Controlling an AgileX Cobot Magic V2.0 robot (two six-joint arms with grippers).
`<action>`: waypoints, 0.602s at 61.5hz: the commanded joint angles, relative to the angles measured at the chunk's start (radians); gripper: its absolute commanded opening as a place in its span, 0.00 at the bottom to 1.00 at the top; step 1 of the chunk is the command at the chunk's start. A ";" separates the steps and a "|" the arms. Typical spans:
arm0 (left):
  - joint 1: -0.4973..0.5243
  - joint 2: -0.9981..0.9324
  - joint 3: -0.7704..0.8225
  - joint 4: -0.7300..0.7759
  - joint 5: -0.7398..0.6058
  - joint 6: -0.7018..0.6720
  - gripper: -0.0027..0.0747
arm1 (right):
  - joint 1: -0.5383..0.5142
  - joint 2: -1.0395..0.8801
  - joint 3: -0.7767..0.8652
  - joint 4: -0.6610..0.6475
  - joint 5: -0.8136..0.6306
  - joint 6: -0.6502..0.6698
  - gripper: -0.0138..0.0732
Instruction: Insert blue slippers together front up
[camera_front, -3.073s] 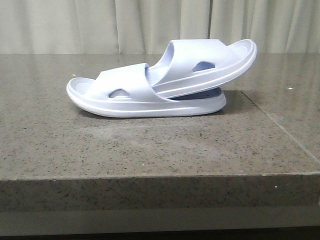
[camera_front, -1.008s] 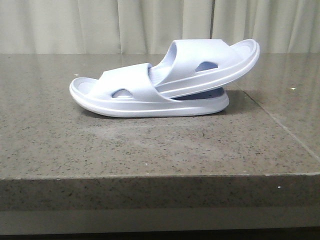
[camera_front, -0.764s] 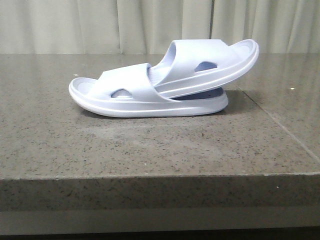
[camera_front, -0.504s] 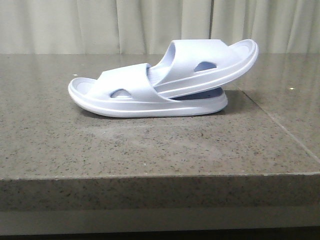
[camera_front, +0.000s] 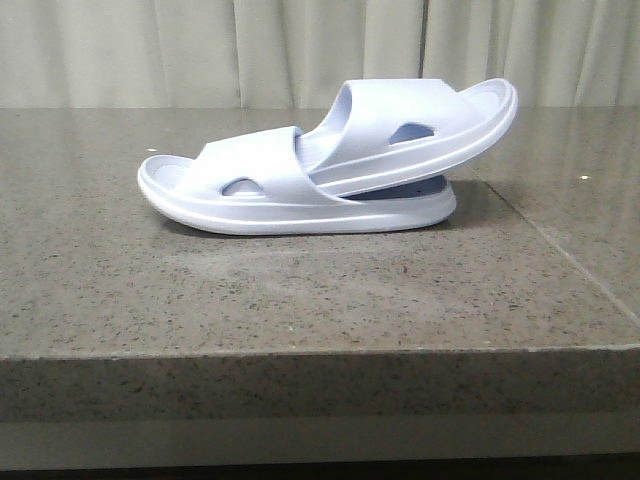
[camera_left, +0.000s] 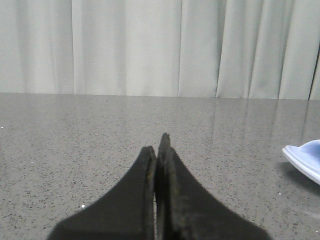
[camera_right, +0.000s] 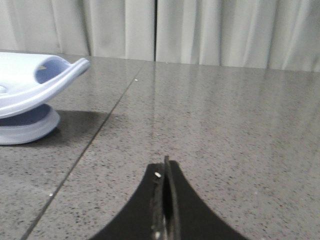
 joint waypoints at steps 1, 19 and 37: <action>-0.007 -0.018 0.006 -0.007 -0.083 -0.002 0.01 | 0.009 -0.018 -0.005 -0.004 -0.085 -0.007 0.02; -0.007 -0.016 0.006 -0.007 -0.083 -0.002 0.01 | 0.005 -0.018 -0.005 -0.004 -0.063 -0.007 0.02; -0.007 -0.016 0.006 -0.007 -0.083 -0.002 0.01 | -0.024 -0.017 -0.005 -0.004 -0.063 -0.007 0.02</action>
